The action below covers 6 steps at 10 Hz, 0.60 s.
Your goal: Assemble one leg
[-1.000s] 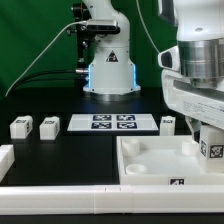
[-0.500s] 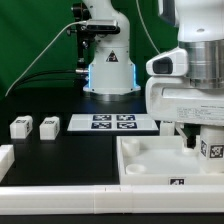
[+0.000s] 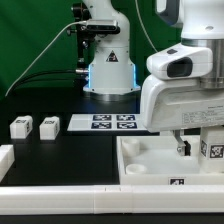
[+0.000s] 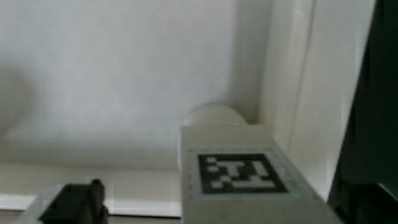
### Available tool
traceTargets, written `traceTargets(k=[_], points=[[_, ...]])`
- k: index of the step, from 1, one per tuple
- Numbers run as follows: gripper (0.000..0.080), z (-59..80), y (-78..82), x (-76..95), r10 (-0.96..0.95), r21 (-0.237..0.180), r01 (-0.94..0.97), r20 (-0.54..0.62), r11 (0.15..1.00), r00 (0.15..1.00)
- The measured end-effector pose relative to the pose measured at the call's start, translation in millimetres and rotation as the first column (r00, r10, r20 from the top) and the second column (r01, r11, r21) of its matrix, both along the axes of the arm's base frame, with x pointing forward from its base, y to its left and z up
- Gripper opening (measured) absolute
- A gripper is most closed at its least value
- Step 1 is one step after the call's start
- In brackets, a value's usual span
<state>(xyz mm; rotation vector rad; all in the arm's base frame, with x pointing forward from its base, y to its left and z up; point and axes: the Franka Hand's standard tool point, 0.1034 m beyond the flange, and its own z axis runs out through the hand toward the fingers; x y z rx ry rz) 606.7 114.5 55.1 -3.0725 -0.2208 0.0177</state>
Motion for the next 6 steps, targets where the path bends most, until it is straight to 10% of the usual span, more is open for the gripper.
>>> traceTargets(k=[2,5,6], points=[[0.0627,0.0,-1.9,0.6,-0.001,0.001,0.001,0.000,1.000,1.000],[0.0273,0.0,-1.7,0.6,-0.001,0.001,0.001,0.001,1.000,1.000],[0.0270,0.0,-1.5,0.6,-0.014,0.001,0.014,0.000,1.000,1.000]])
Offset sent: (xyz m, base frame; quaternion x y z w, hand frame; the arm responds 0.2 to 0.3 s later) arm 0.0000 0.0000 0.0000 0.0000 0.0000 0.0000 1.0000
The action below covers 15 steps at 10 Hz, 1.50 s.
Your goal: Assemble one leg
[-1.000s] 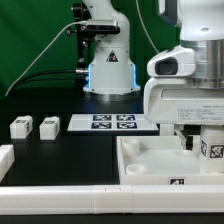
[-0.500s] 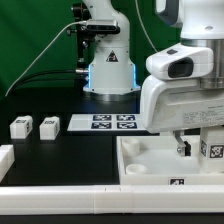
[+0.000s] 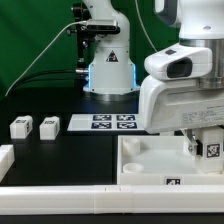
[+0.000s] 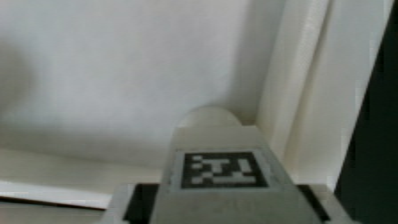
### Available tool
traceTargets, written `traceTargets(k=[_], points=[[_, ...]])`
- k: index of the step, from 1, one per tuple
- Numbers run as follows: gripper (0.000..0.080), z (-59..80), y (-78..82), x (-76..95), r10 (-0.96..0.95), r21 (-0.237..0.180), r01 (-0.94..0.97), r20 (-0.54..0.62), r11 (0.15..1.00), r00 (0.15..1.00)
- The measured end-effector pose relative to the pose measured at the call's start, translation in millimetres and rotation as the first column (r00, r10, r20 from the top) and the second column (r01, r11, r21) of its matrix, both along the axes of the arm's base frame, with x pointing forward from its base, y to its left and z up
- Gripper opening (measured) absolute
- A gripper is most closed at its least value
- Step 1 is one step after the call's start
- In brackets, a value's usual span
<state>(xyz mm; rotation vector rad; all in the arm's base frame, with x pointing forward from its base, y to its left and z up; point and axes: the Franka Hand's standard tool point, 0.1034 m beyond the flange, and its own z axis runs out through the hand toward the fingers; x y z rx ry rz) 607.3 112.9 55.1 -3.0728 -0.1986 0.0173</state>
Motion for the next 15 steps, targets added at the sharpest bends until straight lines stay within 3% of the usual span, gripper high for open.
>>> traceTargets(k=[2,4,7,9,11,12,14,15], points=[[0.0270,0.0,0.0,0.0,-0.028,0.000,0.028,-0.002,1.000,1.000],[0.0270,-0.1,1.5,-0.3,-0.211,0.000,0.211,-0.014,0.977,0.977],[0.0271,-0.1,5.3,-0.9,-0.519,0.001,0.519,-0.043,0.855,0.854],[0.0271,0.1,5.9,-0.9,-0.692,-0.010,0.692,-0.057,0.722,0.720],[0.0271,-0.3,6.0,-0.4,-0.885,-0.022,0.887,-0.082,0.461,0.458],[0.0271,-0.3,6.3,-0.5,-0.925,-0.031,0.928,-0.086,0.373,0.369],[0.0271,-0.5,6.6,-0.4,-0.990,-0.058,0.993,-0.099,0.102,0.096],[0.0271,-0.4,6.6,-0.3,-0.994,-0.062,0.996,-0.100,0.058,0.052]])
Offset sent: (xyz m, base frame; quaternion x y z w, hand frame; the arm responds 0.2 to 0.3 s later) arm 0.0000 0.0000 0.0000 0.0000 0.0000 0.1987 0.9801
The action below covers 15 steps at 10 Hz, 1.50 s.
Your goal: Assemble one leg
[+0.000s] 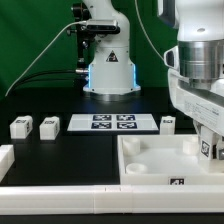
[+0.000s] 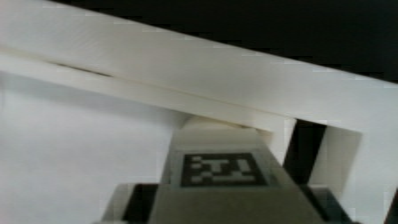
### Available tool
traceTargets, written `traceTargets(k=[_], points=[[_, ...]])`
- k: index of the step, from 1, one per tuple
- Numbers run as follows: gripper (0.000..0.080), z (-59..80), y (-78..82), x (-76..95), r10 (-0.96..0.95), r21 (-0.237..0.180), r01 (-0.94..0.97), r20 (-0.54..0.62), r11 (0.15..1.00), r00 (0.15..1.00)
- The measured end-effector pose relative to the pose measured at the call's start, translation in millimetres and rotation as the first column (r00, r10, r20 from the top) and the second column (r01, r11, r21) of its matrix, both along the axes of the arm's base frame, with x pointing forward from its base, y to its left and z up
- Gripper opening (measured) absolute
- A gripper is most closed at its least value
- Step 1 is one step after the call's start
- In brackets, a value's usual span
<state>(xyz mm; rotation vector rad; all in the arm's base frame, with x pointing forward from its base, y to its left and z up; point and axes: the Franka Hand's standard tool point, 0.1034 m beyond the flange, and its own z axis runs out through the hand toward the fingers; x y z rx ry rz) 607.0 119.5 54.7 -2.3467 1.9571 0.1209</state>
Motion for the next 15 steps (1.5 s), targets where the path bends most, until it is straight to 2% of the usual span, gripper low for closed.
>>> traceTargets(k=[2,4,8,11,12,13,14,15], points=[[0.0272,0.7,0.1,0.7,-0.299,-0.004,0.299,-0.032,0.954,0.954],[0.0272,1.6,-1.4,1.3,-0.501,-0.029,0.500,-0.040,0.865,0.865],[0.0272,1.9,-10.4,0.5,-0.582,-0.037,0.581,-0.034,0.813,0.813],[0.0277,-0.1,-11.8,-1.6,-0.546,-0.043,0.544,-0.034,0.838,0.837],[0.0505,-0.2,-12.3,-1.5,-0.525,-0.043,0.524,-0.032,0.851,0.850],[0.0505,-0.1,-12.2,-1.5,-0.513,-0.042,0.511,-0.031,0.858,0.858],[0.0618,-0.2,-11.9,-1.6,-0.500,-0.041,0.499,-0.030,0.866,0.866],[0.0640,-0.3,-11.1,-1.8,-0.496,-0.041,0.494,-0.030,0.868,0.868]])
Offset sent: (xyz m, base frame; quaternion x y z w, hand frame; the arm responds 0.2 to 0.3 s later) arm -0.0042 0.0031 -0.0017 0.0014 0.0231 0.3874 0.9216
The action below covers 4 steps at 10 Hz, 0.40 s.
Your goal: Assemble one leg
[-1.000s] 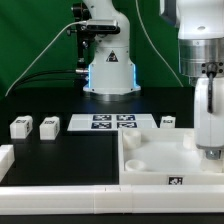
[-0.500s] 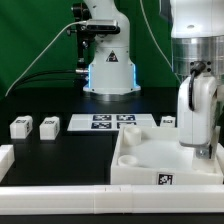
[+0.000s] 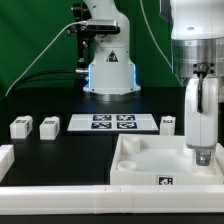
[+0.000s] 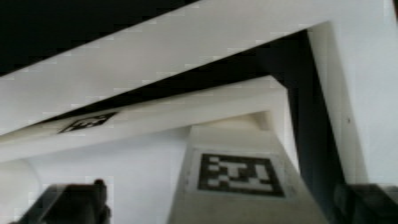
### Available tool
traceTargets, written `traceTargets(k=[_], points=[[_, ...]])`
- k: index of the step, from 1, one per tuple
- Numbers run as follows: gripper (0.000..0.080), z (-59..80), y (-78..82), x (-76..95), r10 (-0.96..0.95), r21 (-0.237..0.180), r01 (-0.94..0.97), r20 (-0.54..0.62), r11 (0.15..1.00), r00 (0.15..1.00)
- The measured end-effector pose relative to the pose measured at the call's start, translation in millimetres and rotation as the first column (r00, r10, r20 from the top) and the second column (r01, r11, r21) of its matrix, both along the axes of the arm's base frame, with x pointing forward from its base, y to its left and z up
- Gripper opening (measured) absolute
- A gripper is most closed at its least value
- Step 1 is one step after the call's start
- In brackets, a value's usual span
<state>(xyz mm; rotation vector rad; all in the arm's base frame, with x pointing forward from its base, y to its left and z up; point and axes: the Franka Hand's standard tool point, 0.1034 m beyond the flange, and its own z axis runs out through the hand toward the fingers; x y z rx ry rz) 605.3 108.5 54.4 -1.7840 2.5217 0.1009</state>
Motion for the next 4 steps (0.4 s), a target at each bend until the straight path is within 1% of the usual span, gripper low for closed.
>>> traceTargets(k=[4], points=[[0.0649,-0.1,-0.1,0.3,0.006,-0.001,-0.006,0.002,1.000,1.000]])
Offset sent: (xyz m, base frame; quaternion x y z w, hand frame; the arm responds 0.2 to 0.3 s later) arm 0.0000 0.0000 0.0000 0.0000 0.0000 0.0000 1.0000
